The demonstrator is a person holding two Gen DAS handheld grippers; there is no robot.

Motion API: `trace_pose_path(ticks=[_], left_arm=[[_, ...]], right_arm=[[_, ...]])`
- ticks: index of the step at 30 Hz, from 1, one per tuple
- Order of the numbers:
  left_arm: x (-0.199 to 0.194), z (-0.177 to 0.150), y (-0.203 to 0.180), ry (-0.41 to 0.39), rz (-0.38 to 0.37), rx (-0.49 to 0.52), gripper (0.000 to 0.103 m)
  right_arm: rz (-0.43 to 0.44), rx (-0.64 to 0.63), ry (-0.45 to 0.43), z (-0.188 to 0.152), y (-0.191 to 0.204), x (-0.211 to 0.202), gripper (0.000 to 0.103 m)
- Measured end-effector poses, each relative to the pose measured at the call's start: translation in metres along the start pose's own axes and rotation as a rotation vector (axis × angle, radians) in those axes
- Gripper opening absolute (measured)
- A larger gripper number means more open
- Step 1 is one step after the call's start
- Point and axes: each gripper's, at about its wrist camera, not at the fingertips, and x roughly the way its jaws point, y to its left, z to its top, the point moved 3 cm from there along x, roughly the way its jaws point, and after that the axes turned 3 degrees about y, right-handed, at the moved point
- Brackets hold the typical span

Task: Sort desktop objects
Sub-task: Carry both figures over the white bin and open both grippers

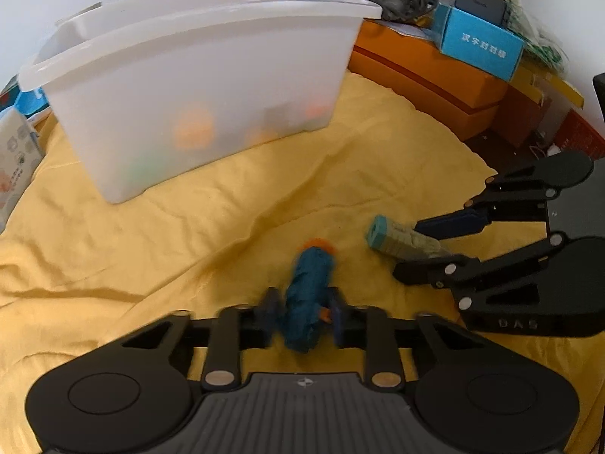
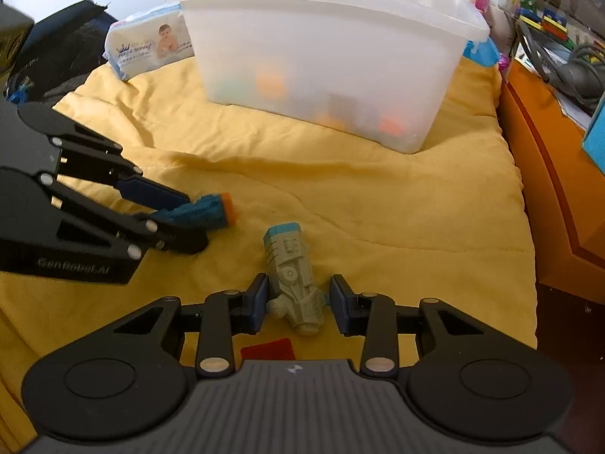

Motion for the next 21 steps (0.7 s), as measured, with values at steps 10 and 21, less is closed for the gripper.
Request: trace_pose_path(ticks=[10,21], left_arm=[[-0.069,0.022,0.003,-0.127,0.005,-0.002,0.026],[-0.118,0.095,0.038,-0.313,0.097,-0.012,0.026]], right_arm=[[0.015,-0.019,-0.081,0.023,0.002,-0.037,0.038],[-0.060,-0.062,-0.332,0.099,-0.013,-0.101,0.038]])
